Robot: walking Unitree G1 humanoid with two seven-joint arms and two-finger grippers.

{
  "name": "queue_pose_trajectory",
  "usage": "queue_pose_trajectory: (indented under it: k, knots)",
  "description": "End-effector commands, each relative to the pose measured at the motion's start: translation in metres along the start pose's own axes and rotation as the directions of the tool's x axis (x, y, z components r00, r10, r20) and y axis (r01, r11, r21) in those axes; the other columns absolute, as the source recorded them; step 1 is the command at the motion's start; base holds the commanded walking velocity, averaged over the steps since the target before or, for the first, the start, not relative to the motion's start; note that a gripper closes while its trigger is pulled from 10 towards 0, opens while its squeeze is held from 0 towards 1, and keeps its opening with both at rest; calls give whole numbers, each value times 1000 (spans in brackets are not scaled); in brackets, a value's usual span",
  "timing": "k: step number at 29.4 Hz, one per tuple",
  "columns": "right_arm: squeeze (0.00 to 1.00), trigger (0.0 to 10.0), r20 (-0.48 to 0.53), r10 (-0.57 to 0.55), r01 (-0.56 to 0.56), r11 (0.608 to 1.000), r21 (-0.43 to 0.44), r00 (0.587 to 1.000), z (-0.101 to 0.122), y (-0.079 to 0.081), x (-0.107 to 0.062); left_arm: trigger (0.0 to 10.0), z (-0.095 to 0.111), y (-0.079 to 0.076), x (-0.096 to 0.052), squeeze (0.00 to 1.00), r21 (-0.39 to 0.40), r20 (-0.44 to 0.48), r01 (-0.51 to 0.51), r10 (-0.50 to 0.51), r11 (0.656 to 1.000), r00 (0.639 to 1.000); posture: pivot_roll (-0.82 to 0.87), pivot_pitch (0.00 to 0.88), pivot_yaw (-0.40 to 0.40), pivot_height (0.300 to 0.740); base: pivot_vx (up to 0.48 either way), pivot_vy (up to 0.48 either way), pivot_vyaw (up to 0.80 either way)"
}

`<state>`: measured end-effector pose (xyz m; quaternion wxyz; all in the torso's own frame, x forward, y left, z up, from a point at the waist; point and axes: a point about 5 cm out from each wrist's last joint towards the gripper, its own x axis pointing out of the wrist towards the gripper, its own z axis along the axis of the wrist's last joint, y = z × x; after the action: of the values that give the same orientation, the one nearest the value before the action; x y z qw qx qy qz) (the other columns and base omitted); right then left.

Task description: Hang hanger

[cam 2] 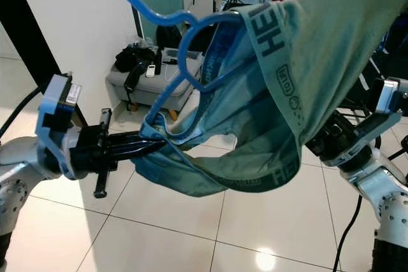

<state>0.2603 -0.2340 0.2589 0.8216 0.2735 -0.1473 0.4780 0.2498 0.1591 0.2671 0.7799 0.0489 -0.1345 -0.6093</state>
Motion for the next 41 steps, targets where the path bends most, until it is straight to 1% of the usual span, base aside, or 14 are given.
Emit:
queue_pose_trajectory:
  k: [1,6,8,13,18,26,35,37,41]
  knots:
    - [0,10000,-8,29,-29,1000,-8,1000,2,5,1,10000,2,-2,-3,0,-2,-5,11,-11,1000,1000,-4,62,-37,740,0,0,0]
    - [0,10000,-22,66,-66,998,5,998,1,9,0,10000,1,-4,-4,0,-10,-10,26,-26,1000,1000,-5,63,-36,740,0,0,0]
    - [0,10000,-47,86,-85,996,11,995,-1,11,1,10000,-1,-5,-2,0,-16,-13,33,-34,999,999,-4,62,-36,740,0,0,0]
    - [0,10000,-56,88,-88,996,14,995,-2,12,1,10000,-1,-5,-3,0,-17,-9,29,-30,999,1000,-4,62,-36,740,0,0,0]
    - [0,10000,-78,78,-77,997,10,994,-1,12,-6,10000,1,-2,-7,0,-10,-11,10,-10,1000,1000,-4,65,-38,740,0,0,0]
    - [0,10000,-87,75,-75,997,6,993,1,14,-10,10000,1,-2,-9,0,-8,-11,3,-3,1000,1000,-8,66,-38,740,0,0,0]
    - [0,10000,-90,110,-109,994,15,990,0,18,-7,10000,1,-3,-7,0,-14,-9,14,-14,1000,1000,-6,66,-37,740,0,0,0]
    - [0,10000,-92,123,-122,992,14,988,-1,18,-3,10000,-2,-7,-4,0,-26,-8,38,-39,999,999,-6,65,-37,740,0,0,0]
    - [0,10000,-101,132,-131,991,17,986,-2,19,-2,10000,-2,-6,-3,0,-24,-7,30,-30,999,1000,-4,64,-41,740,0,0,0]
